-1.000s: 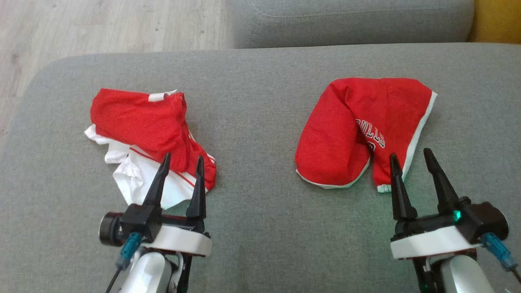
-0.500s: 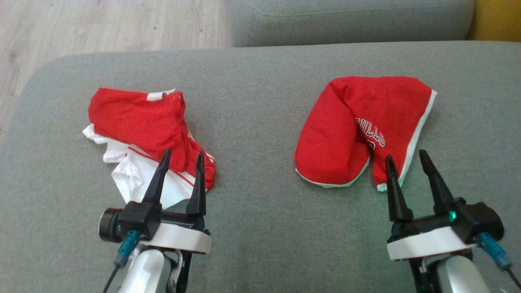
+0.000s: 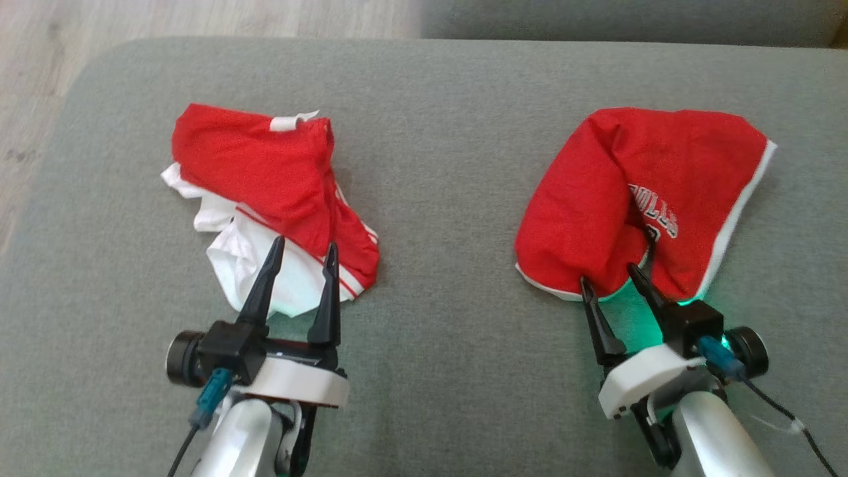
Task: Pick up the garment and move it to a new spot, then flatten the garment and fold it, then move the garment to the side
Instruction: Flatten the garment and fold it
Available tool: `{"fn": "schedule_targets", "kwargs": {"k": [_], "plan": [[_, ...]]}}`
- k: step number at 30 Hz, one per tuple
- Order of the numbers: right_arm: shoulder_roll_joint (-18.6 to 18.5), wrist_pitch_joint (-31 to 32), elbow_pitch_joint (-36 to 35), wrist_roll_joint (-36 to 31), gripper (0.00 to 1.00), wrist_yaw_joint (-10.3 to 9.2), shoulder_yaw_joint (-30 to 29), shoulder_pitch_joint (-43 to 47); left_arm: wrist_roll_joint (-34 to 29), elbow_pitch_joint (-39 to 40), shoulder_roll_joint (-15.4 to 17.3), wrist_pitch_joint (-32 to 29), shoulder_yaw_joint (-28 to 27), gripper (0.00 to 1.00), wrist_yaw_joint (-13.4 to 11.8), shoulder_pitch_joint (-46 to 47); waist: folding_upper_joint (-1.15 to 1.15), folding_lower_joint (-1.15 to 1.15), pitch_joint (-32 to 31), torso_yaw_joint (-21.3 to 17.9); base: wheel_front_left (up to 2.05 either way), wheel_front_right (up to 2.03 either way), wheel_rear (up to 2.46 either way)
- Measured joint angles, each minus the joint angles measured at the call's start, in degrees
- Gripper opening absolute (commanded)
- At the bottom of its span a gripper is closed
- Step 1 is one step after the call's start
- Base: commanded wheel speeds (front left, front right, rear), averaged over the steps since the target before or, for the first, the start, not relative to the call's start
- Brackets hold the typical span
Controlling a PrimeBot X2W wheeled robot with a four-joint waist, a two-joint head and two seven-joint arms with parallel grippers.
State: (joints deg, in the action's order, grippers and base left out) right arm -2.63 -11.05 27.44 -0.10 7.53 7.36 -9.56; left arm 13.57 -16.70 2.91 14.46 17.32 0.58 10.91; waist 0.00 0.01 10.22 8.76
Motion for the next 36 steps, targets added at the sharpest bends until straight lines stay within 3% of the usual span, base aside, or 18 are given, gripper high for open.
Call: {"fn": "schedule_targets", "kwargs": {"k": [8, 9, 10, 17, 24, 30, 31, 32, 36], "plan": [[0.0, 1.1, 7.8, -1.7, 1.00, 0.00, 0.0, -4.8, 0.1, 0.0, -0.1, 0.0, 1.1, 1.00, -0.2, 1.0, 0.00, 0.00, 1.5, 1.5, 0.00, 0.00, 0.00], [0.0, 1.1, 8.6, -1.4, 0.62, 0.00, 0.1, -5.5, 0.1, 0.0, -0.1, 0.0, 1.2, 1.00, -0.4, 1.0, 0.00, 0.00, 1.6, 1.5, 0.00, 0.00, 0.00], [0.0, 1.0, 9.2, -1.2, 0.00, 0.00, 0.3, -6.1, 0.1, 0.0, -0.1, 0.0, 1.2, 1.00, -0.5, 1.0, 0.00, 0.00, 1.6, 1.5, 0.00, 0.00, 0.00], [-0.1, -1.6, 10.7, 2.0, 0.00, 0.00, 2.2, -7.3, 0.1, -0.8, -0.1, 0.0, 1.3, 1.00, -0.6, 1.1, 0.00, 0.00, 0.3, 0.5, 0.00, 0.00, 0.00], [-0.2, -1.9, 5.0, 6.1, 0.00, 0.00, 8.9, -4.5, 0.1, -1.2, -0.1, 0.0, 1.1, 1.00, -0.6, 0.6, 0.00, -0.01, -2.6, -1.6, 0.00, 0.00, 0.00], [-0.2, 1.6, 0.1, 10.1, 0.00, 0.00, 11.8, 1.0, 0.1, -1.5, -0.1, 0.0, 1.0, 1.00, -0.6, 0.2, 0.00, -0.02, -5.3, -3.2, 0.00, 0.00, 0.00], [-0.2, 1.6, -0.9, 10.4, 0.65, 0.00, 11.8, 1.8, 0.1, -1.5, -0.1, 0.0, 0.9, 1.00, -0.7, 0.2, 0.00, -0.02, -5.6, -3.5, 0.00, 0.00, 0.00], [-0.2, 1.6, -1.5, 10.6, 1.00, 0.00, 11.9, 2.3, 0.1, -1.6, -0.1, 0.0, 0.8, 1.00, -0.7, 0.1, 0.00, -0.01, -5.8, -3.7, 0.00, 0.00, 0.00], [-0.1, 1.2, -4.1, 9.6, 1.00, 0.00, 11.4, 3.2, 0.1, -1.7, -0.1, 0.0, 0.2, 1.00, -0.6, -0.8, 0.00, -0.01, -6.5, -4.5, 0.00, 0.00, 0.00]]}}
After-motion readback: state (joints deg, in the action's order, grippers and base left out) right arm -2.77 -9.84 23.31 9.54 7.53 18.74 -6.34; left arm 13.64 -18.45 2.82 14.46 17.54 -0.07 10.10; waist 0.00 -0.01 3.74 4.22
